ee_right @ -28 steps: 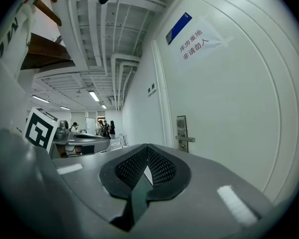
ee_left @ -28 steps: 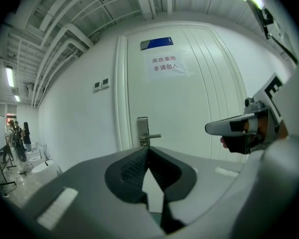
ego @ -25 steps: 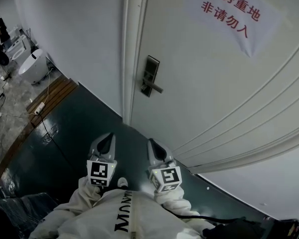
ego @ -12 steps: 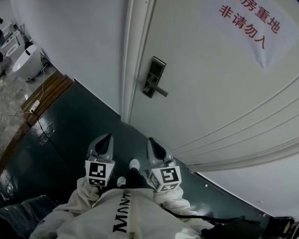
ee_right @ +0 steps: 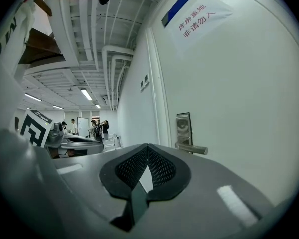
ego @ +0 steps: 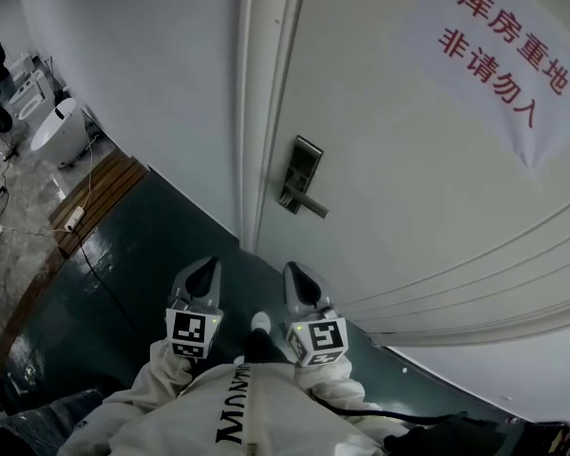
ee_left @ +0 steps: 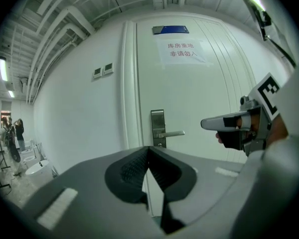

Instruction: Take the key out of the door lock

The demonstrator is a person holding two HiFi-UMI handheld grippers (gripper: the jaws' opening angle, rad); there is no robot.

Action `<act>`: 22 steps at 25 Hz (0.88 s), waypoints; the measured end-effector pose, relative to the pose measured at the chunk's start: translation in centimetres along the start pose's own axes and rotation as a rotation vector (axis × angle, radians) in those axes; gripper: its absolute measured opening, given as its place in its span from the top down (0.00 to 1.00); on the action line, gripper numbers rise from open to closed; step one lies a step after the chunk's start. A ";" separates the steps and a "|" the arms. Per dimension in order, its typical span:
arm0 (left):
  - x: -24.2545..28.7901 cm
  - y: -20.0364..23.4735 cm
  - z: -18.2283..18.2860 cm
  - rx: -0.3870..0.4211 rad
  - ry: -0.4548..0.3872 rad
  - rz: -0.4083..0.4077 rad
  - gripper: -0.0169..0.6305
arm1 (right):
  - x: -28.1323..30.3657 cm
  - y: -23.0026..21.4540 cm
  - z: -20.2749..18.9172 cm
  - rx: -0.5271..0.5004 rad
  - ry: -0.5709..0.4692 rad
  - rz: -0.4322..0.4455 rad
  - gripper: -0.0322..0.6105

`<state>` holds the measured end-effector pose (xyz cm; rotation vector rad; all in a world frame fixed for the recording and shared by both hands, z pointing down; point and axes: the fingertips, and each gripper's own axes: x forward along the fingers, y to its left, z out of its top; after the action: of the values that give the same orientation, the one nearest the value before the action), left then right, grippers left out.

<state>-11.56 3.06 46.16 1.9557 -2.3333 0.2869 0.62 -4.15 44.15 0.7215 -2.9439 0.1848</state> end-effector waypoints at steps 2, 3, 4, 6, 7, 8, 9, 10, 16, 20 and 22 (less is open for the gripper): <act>1.8 0.4 0.5 0.014 0.000 -0.004 0.97 | 1.5 -1.2 0.6 0.000 -0.011 -0.003 0.95; 2.8 0.6 0.8 0.017 0.000 -0.006 0.97 | 2.2 -1.7 0.7 0.004 -0.013 -0.004 0.95; 3.6 0.8 1.0 0.019 0.000 -0.008 0.97 | 2.9 -2.3 0.9 0.006 -0.013 -0.005 0.95; 5.4 1.1 1.6 0.023 -0.001 -0.015 0.97 | 4.0 -3.5 1.2 0.006 -0.014 -0.009 0.95; 6.3 1.2 1.8 0.026 0.000 -0.019 0.97 | 4.6 -4.1 1.4 0.007 -0.015 -0.013 0.95; 7.2 1.3 2.0 0.027 0.001 -0.022 0.97 | 5.1 -4.7 1.6 0.008 -0.015 -0.016 0.95; 8.1 1.4 2.2 0.028 0.003 -0.024 0.97 | 5.6 -5.4 1.7 0.010 -0.015 -0.020 0.95; 8.9 1.5 2.3 0.028 0.006 -0.026 0.97 | 6.1 -6.0 1.8 0.011 -0.016 -0.023 0.95; 13.5 1.0 3.2 0.043 0.012 -0.050 0.97 | 7.9 -9.6 2.4 0.015 -0.030 -0.039 0.95; 15.3 0.6 4.1 0.063 0.005 -0.060 0.97 | 8.8 -11.1 2.6 0.024 -0.044 -0.039 0.95; 16.1 0.5 4.2 0.070 0.009 -0.067 0.97 | 9.2 -11.6 2.8 0.031 -0.048 -0.037 0.95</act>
<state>-14.70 -13.20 44.96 2.0541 -2.2770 0.3764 -2.28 -18.89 43.70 0.7951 -2.9766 0.2140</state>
